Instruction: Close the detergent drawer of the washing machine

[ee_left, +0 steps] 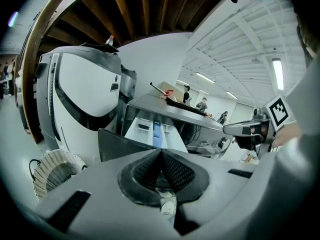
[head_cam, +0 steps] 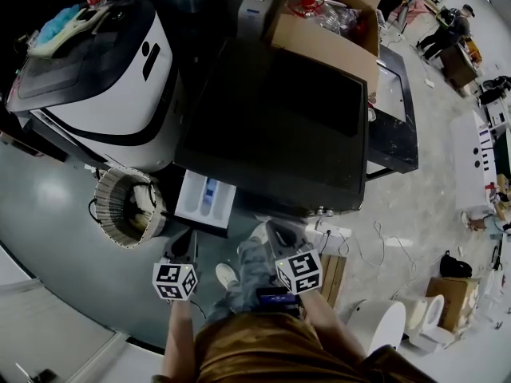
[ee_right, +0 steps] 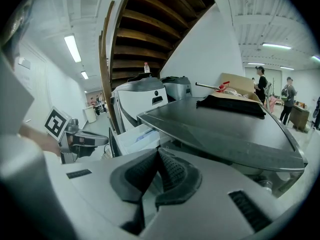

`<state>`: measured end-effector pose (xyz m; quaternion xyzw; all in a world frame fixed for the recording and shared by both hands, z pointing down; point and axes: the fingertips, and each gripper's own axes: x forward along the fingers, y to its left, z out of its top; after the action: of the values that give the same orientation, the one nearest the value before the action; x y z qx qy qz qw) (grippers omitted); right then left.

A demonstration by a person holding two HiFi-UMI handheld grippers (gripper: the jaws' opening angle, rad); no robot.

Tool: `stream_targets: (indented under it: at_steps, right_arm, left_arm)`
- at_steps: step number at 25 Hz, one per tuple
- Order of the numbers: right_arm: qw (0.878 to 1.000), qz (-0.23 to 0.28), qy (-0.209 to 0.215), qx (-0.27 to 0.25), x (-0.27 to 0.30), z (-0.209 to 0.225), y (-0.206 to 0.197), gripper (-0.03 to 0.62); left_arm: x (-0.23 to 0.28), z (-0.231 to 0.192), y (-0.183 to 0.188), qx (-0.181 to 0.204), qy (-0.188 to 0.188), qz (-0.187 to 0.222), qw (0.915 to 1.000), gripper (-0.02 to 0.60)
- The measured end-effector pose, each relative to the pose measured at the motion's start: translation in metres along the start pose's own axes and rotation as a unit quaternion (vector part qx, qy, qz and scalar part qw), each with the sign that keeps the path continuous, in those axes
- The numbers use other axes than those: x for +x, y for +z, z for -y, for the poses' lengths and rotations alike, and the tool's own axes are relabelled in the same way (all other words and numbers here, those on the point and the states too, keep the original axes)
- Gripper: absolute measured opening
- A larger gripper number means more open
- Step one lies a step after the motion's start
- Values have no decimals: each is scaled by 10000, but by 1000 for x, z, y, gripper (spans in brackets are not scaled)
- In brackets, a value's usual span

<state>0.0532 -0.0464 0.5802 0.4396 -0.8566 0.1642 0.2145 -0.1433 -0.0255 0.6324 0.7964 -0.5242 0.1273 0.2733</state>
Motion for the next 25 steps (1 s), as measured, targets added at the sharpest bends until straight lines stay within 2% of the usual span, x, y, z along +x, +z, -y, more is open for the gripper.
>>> stream_targets:
  at_steps: [25]
  right_arm:
    - [9998, -8, -196, 42, -3, 19, 1, 12]
  left_arm:
    - [14, -2, 14, -87, -14, 26, 10000, 26]
